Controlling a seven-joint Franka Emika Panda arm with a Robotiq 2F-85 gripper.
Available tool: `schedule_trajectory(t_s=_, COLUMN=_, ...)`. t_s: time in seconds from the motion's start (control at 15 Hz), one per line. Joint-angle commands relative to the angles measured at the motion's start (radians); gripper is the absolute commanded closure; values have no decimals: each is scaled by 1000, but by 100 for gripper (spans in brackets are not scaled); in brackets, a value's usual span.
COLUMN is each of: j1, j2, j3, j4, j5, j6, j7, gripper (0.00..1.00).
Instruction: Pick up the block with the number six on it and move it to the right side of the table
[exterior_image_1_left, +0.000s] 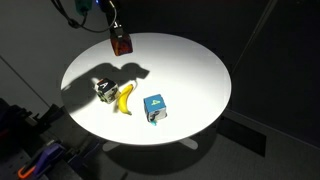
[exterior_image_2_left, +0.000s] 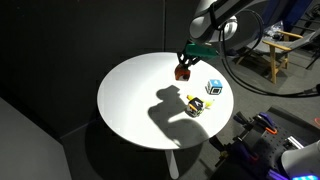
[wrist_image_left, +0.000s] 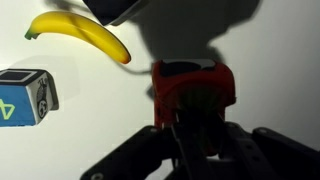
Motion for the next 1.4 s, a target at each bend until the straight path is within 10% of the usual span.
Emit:
schedule_trajectory(t_s=0.0, j1=-24, j2=-25, j3=-12, j4=-12, j5=27, j6=-21, j7=26, gripper=91)
schedule_trajectory(t_s=1.33, j1=-131, j2=85, j3=-111, j4=44, j5=72, j6=-40, j7=23, gripper=91)
